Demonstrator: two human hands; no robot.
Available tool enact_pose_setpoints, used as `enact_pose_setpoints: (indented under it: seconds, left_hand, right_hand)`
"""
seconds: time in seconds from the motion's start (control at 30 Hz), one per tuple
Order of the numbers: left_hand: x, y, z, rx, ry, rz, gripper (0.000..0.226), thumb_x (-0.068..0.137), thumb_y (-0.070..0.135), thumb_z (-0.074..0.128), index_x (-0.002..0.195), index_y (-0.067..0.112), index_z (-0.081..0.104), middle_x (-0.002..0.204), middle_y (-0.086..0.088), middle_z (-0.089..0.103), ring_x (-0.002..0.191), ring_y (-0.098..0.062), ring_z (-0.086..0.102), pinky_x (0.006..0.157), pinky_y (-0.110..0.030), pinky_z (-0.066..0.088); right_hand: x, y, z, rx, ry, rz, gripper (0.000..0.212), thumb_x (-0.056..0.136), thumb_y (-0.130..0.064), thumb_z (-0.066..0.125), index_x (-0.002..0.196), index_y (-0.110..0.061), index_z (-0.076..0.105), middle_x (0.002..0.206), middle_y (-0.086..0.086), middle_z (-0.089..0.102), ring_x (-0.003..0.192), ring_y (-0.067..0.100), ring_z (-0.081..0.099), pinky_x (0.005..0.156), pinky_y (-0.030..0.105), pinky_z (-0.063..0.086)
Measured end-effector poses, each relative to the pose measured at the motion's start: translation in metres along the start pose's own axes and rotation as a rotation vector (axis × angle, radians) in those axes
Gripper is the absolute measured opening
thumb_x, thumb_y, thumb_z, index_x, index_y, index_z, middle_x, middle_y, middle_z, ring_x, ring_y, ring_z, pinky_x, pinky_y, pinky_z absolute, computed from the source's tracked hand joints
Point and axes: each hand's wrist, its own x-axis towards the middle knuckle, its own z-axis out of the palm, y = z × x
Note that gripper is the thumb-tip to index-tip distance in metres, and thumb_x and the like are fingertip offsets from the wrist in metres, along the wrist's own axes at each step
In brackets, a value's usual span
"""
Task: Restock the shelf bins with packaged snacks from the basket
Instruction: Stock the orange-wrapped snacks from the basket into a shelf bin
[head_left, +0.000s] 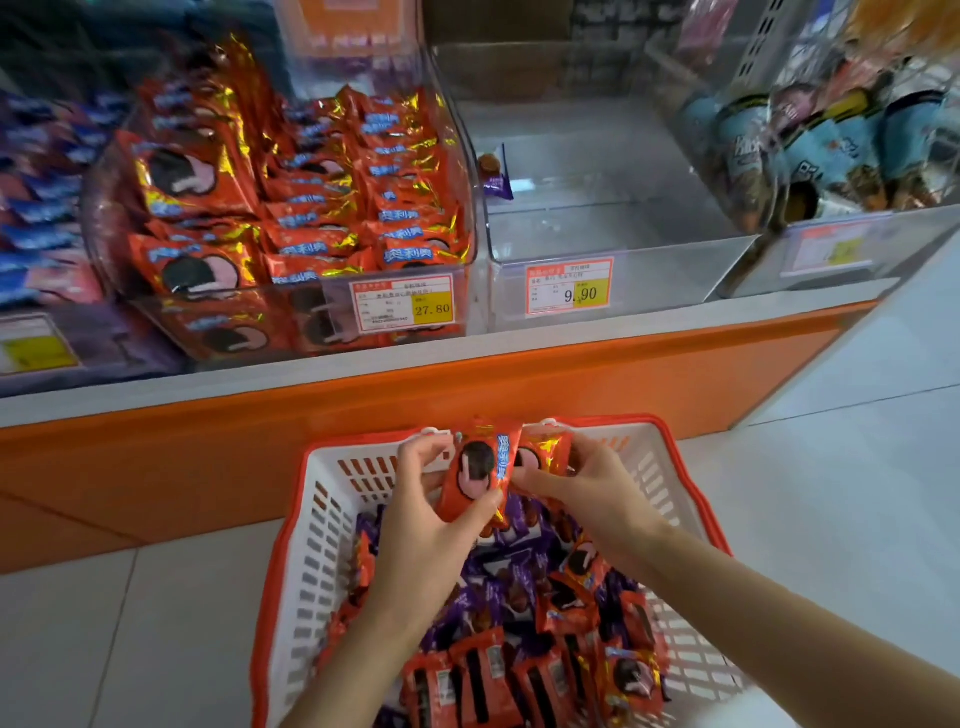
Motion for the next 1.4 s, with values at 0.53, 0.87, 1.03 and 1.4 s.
enact_pose_setpoints:
  seconds: [0.53,0.87,1.03,1.4]
  left_hand:
    - [-0.008,0.041,-0.09,-0.025,0.054,-0.075,0.039,0.07,0.002,0.081,0.098,0.024,0.066,0.088,0.012,0.073,0.079,0.003,0.066,0.067,-0.006,0.045]
    - [0.029,0.063,-0.167,-0.004,0.489,0.145,0.04,0.068,0.004,0.081,0.084,0.032,0.058,0.084,0.011,0.066,0.079,-0.009,0.061,0.066,-0.014,0.044]
    - [0.032,0.06,-0.189,-0.013,0.568,0.168,0.038,0.07,0.007,0.081,0.086,0.03,0.056,0.09,0.007,0.067,0.082,-0.009,0.064,0.067,-0.018,0.049]
    - [0.032,0.055,-0.195,-0.107,0.554,0.165,0.034,0.072,0.01,0.079,0.084,0.029,0.053,0.09,0.008,0.065,0.078,-0.003,0.063,0.057,-0.006,0.046]
  right_hand:
    - [-0.021,-0.08,0.025,-0.302,-0.084,-0.184,0.03,0.081,-0.009,0.071,0.106,-0.021,0.06,0.096,0.0,0.07,0.091,0.014,0.068,0.08,0.024,0.055]
    - [0.031,-0.171,0.128,-0.37,-0.053,-0.592,0.031,0.08,-0.012,0.073,0.106,-0.021,0.059,0.101,-0.006,0.067,0.093,0.001,0.064,0.072,0.014,0.053]
    - [0.073,-0.191,0.176,-0.418,0.023,-0.659,0.031,0.081,-0.015,0.074,0.107,-0.018,0.057,0.103,-0.003,0.067,0.095,0.009,0.064,0.086,0.025,0.053]
    - [0.091,-0.187,0.213,-0.596,0.047,-0.622,0.042,0.091,-0.015,0.063,0.125,-0.017,0.039,0.107,0.01,0.06,0.096,0.026,0.062,0.078,0.039,0.055]
